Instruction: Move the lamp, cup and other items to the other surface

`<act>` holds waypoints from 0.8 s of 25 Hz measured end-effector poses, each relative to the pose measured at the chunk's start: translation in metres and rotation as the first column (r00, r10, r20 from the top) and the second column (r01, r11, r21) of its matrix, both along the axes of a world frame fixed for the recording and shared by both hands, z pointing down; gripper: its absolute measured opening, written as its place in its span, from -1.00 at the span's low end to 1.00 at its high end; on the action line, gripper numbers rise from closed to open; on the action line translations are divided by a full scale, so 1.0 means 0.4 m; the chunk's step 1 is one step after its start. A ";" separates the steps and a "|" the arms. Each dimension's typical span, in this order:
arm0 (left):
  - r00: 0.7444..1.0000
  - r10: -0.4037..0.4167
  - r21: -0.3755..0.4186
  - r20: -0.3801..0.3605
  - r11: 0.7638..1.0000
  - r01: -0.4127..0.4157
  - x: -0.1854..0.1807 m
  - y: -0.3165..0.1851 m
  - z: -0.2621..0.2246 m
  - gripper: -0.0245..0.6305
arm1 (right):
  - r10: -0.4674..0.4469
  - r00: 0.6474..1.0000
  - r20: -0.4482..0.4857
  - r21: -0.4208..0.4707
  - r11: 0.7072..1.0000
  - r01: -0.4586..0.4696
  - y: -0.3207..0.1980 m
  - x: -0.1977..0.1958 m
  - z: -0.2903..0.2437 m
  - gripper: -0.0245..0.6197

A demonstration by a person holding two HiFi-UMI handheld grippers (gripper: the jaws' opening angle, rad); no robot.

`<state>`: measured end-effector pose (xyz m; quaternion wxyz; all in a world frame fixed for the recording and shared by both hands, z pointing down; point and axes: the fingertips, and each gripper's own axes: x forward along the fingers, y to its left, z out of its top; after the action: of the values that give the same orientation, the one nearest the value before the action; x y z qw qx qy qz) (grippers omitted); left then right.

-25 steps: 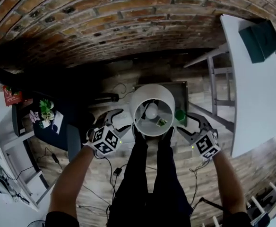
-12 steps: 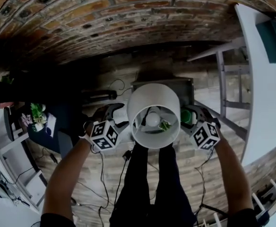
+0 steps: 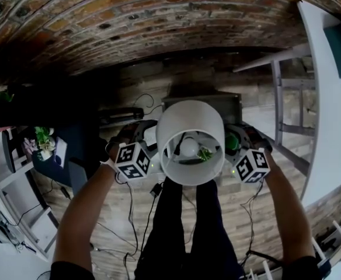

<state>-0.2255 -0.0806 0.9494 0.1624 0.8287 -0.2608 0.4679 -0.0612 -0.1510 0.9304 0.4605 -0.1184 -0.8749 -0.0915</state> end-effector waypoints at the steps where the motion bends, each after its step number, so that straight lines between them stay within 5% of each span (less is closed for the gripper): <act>1: 1.000 0.009 0.001 0.007 1.000 -0.009 0.000 0.002 0.000 0.00 | -0.007 1.000 0.000 0.005 1.000 0.007 -0.001 -0.003 -0.002 0.07; 13: 0.998 0.038 0.052 0.041 0.998 -0.040 -0.002 -0.007 -0.052 0.00 | 0.003 1.000 0.030 -0.011 1.000 -0.003 -0.017 -0.019 -0.053 0.07; 20: 0.999 0.034 0.085 0.031 0.996 -0.037 -0.018 -0.015 -0.202 0.00 | 0.009 0.998 0.060 0.002 1.000 -0.010 -0.023 -0.036 -0.189 0.07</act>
<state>-0.2326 -0.0866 0.8687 0.1146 0.8323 -0.2683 0.4713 -0.0758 -0.1601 0.8550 0.4347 -0.1108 -0.8888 -0.0940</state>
